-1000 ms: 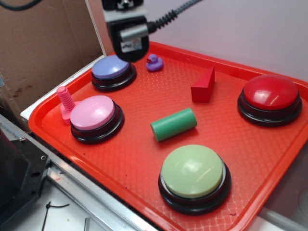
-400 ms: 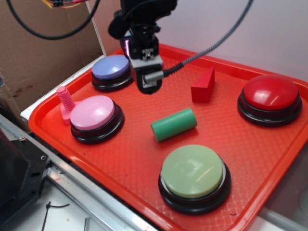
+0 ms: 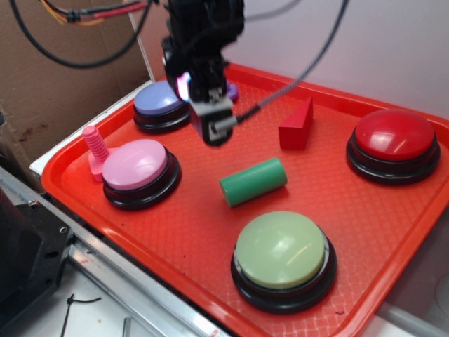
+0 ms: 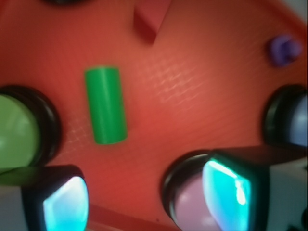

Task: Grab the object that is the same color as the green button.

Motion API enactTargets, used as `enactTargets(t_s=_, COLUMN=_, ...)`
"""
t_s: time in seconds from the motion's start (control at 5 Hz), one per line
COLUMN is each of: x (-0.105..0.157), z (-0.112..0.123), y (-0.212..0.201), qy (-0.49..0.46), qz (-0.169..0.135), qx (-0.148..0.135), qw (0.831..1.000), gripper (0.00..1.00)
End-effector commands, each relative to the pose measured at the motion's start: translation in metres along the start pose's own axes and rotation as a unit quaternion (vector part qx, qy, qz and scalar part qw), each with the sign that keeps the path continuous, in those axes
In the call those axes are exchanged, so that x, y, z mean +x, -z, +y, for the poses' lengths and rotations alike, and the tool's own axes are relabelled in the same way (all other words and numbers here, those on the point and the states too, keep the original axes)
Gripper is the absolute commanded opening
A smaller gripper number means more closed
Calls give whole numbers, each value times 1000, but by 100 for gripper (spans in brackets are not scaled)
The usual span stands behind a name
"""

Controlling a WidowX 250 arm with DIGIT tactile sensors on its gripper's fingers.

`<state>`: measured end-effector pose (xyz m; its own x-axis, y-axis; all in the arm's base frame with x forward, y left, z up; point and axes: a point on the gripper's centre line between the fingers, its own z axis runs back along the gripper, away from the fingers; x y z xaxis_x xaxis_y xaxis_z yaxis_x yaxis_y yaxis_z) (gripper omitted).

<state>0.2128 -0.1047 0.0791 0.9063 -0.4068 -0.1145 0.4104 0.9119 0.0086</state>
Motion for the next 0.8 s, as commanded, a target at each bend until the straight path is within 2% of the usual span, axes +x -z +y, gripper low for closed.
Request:
enactTargets(t_s=0.0, x=14, z=-32, y=24, qy=37, qz=15, qx=0, qw=999, gripper=100)
enactTargets(t_s=0.4, x=22, z=-28, y=33, qy=36, qz=25, qx=-6, qw=999, gripper=100)
enactTargets(t_s=0.6, x=17, z=-24, y=40, qy=36, qz=40, qx=-8, qw=999, gripper=100)
